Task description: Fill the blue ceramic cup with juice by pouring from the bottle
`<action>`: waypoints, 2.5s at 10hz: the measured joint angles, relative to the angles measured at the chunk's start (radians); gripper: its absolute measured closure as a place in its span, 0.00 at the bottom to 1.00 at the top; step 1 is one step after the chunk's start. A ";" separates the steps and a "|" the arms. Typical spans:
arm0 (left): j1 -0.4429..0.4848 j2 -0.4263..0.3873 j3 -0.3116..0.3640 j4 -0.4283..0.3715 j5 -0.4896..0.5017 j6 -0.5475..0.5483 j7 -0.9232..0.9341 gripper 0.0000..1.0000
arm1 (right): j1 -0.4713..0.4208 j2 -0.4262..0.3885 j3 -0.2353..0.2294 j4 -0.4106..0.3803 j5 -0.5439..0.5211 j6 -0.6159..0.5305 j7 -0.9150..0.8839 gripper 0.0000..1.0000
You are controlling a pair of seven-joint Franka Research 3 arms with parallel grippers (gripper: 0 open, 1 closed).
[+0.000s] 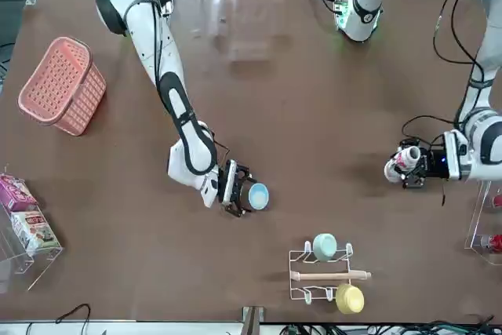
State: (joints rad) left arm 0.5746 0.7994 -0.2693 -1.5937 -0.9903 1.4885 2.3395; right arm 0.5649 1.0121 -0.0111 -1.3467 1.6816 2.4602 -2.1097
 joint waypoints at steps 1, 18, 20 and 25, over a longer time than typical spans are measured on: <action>-0.035 -0.002 0.000 0.000 -0.025 0.016 -0.009 0.63 | 0.000 0.001 0.000 0.001 0.000 0.000 0.000 0.00; -0.531 -0.114 0.025 -0.034 -0.199 0.594 -0.267 0.58 | 0.008 0.036 -0.001 0.043 0.001 0.005 -0.002 0.33; -0.644 -0.115 0.121 -0.015 -0.199 0.622 -0.305 0.59 | 0.008 0.036 -0.001 0.044 0.002 0.005 -0.002 0.37; -0.882 -0.115 0.275 0.013 -0.199 0.780 -0.405 0.59 | 0.008 0.036 -0.001 0.044 0.002 0.010 -0.002 0.37</action>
State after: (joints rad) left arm -0.3077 0.6842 0.0058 -1.5806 -1.1893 2.2687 1.9340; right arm 0.5725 1.0484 -0.0118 -1.3027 1.6838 2.4700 -2.1120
